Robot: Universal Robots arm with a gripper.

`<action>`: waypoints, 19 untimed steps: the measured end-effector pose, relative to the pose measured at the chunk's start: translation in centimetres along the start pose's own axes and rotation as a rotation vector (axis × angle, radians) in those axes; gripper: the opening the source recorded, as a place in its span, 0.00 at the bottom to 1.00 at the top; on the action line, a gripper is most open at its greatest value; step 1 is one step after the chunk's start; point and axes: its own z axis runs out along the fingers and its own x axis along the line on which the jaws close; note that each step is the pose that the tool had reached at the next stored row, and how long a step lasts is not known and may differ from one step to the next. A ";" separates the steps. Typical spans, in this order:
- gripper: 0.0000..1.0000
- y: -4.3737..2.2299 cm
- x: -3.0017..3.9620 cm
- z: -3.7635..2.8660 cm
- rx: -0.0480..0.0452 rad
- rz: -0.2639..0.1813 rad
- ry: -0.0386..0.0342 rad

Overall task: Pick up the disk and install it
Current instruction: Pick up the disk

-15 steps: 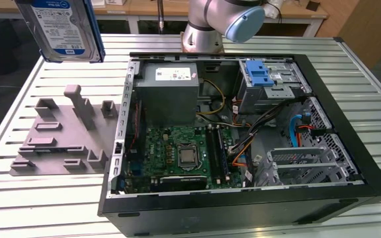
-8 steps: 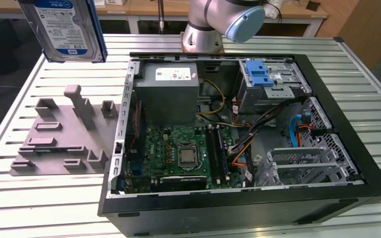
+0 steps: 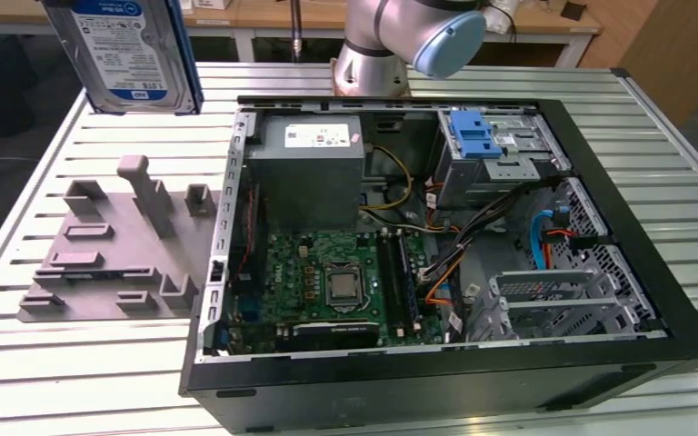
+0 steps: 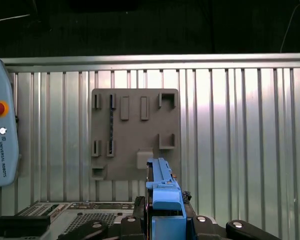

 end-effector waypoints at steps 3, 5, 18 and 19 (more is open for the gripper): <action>0.36 -0.26 -0.01 -0.01 -0.0001 0.000 0.0001; 0.36 -0.43 -0.01 -0.02 -0.0002 0.000 0.0001; 0.36 -1.55 -0.05 -0.03 -0.0001 0.000 0.0001; 0.36 -1.64 -0.05 -0.04 -0.0001 0.000 0.0001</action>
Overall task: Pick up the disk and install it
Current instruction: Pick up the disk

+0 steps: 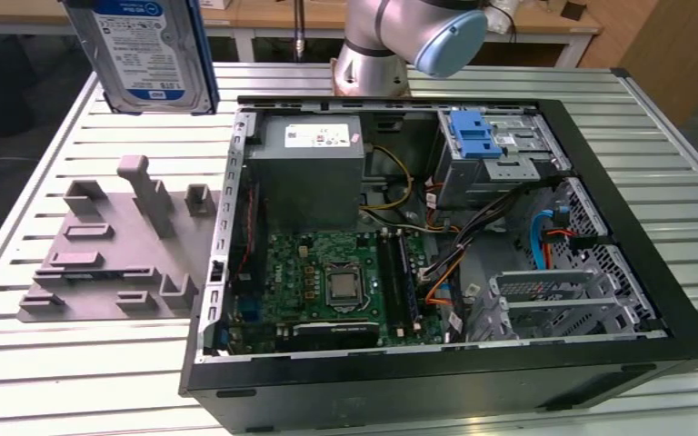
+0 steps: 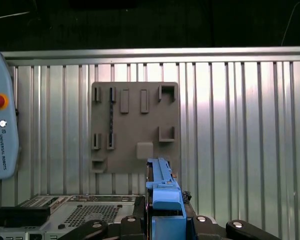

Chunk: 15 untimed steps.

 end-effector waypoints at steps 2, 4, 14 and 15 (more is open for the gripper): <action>0.36 -0.17 0.00 0.00 0.0000 0.000 0.0000; 0.36 -0.34 -0.01 -0.01 0.0000 0.000 0.0000; 0.36 -1.18 -0.03 -0.02 0.0000 0.000 0.0000; 0.36 -1.27 -0.04 -0.03 0.0000 0.000 0.0000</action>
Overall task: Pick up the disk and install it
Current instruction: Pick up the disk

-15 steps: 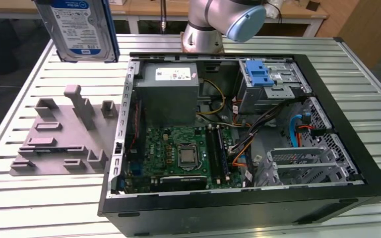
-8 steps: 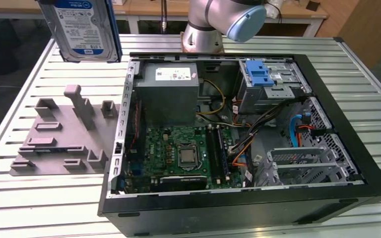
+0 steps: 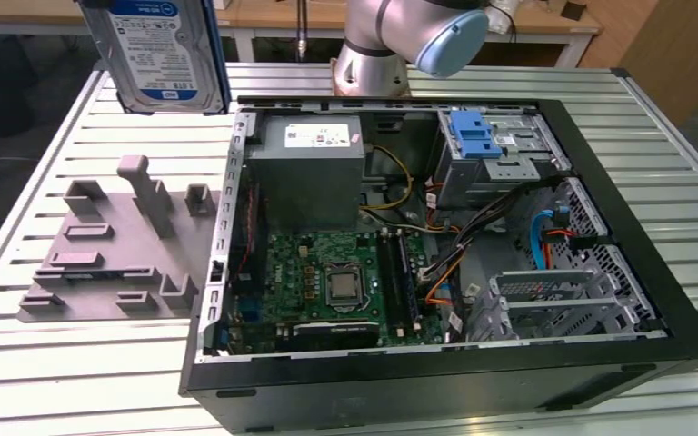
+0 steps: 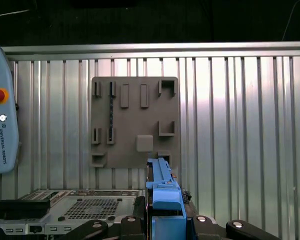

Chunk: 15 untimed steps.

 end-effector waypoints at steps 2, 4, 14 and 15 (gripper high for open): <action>0.36 -0.16 0.00 0.00 0.0000 0.000 0.0000; 0.36 -0.33 -0.01 0.00 0.0001 0.000 0.0000; 0.36 -1.19 -0.03 -0.02 0.0000 0.000 0.0000; 0.36 -1.28 -0.04 -0.02 0.0001 0.000 -0.0001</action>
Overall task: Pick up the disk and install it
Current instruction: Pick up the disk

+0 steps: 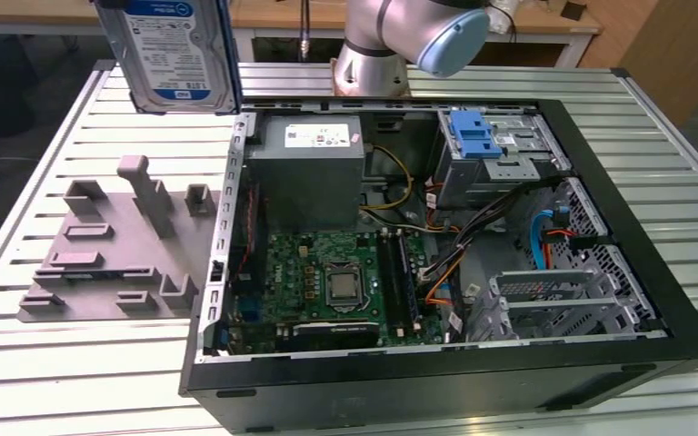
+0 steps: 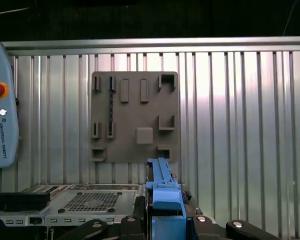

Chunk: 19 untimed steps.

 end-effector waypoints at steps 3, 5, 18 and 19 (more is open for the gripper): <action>0.36 -0.26 -0.01 -0.01 -0.0001 0.000 0.0001; 0.36 -0.43 -0.01 -0.01 -0.0001 0.000 0.0001; 0.36 -1.59 -0.05 -0.03 -0.0001 0.000 0.0000; 0.36 -1.67 -0.05 -0.03 -0.0001 0.000 0.0000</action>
